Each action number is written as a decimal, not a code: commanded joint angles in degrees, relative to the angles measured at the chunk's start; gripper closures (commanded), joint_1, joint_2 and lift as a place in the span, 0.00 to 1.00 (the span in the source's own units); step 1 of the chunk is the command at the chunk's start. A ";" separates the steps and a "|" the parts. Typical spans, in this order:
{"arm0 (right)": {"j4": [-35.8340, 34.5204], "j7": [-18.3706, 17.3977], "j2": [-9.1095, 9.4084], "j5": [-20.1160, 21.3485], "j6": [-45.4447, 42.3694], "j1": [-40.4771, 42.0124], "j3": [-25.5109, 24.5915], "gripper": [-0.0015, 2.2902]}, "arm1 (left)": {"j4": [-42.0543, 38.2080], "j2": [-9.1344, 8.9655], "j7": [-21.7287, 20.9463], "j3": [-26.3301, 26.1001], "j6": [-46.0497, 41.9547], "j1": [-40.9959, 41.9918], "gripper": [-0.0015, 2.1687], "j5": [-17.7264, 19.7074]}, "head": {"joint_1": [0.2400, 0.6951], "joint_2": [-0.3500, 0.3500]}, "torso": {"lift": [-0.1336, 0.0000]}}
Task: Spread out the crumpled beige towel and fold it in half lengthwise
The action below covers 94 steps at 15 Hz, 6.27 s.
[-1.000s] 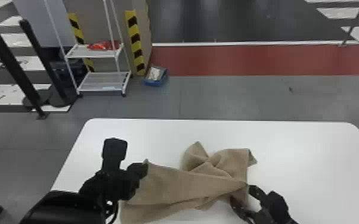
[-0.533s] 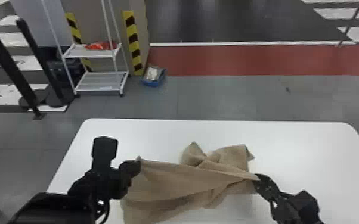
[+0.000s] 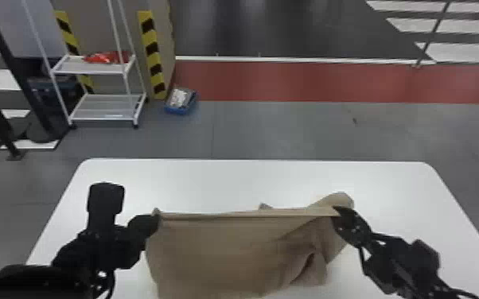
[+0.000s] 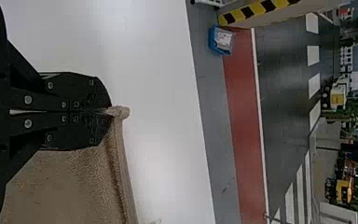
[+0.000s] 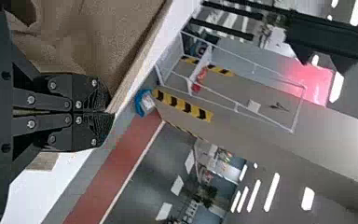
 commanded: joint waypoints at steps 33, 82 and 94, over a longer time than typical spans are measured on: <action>42.84 4.35 -7.99 -1.08 19.15 -33.18 4.92 0.04 | 1.32 -0.03 -1.22 0.92 -0.47 -0.26 0.79 -0.02 | 1.00 0.43 | 1.00; 33.17 17.79 -10.81 -1.43 23.89 -23.77 -7.56 0.15 | 1.32 -0.21 -2.45 2.67 -0.47 0.00 0.79 -0.11 | 1.00 0.31 | 1.00; 36.78 18.06 -10.89 -0.20 23.54 -25.53 -5.19 0.30 | 0.97 -0.12 -2.62 3.11 -0.47 0.35 0.79 -0.11 | 1.00 0.36 | 1.00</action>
